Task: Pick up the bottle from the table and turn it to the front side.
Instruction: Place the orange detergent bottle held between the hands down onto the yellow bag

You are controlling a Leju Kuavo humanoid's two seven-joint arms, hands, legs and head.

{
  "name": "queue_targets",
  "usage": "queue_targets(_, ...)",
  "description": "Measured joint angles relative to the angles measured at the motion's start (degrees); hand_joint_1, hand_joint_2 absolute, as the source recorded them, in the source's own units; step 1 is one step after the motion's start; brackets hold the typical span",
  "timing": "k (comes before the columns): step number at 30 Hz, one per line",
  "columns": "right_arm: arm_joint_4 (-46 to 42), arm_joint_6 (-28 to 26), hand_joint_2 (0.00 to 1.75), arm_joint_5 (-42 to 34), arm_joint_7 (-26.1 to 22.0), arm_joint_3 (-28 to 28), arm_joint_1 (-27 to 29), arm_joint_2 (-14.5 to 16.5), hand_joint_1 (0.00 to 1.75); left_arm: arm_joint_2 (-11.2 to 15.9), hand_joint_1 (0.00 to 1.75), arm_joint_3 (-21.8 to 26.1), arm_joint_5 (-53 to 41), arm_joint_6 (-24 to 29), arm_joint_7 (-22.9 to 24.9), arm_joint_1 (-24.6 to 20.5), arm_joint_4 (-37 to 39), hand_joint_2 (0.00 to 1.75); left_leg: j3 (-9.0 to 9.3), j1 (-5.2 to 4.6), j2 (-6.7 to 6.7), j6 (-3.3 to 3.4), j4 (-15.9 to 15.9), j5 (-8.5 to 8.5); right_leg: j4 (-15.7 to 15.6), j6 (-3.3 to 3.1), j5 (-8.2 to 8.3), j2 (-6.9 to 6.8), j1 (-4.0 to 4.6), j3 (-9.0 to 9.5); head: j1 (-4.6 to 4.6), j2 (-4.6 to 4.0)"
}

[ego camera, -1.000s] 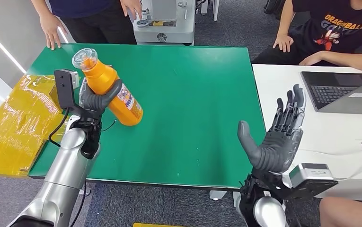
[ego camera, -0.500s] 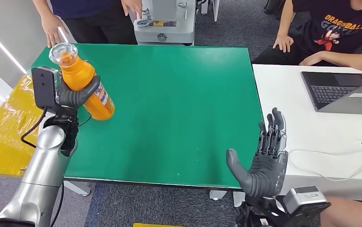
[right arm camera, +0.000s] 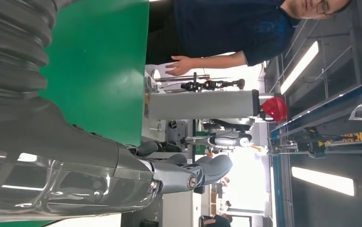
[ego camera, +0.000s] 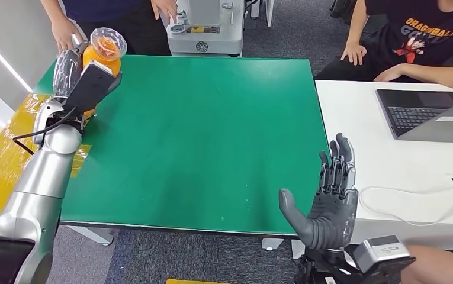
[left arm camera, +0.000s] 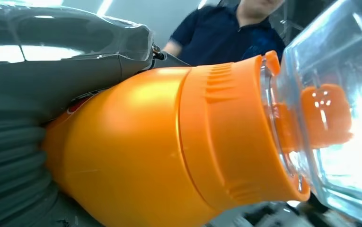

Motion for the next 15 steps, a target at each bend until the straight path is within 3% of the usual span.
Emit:
queue_targets(7, -0.6, 1.1, 1.75, -0.3, 0.2, -0.9, 0.5, 0.0, 0.0, 6.5, 1.75, -3.3, -12.2, 0.5, -1.0, -2.3, 5.3, 1.75, 0.01, 0.01, 0.11, -0.01, 0.0, -0.01, 0.0, -0.02, -0.02, 0.11, 0.01, -0.05, -0.01, 0.0)
queue_targets(15, -1.1, 1.2, 1.75, -1.2, 0.1, -1.0, 0.9, 0.0, 0.0, 13.0, 1.75, -6.3, -22.7, 4.8, -3.1, -1.4, 8.2, 1.75, 0.01, 0.01, 0.16, -0.03, 0.0, -0.02, 0.0, -0.05, -0.04, 0.16, 0.01, -0.05, 0.01, 0.0)
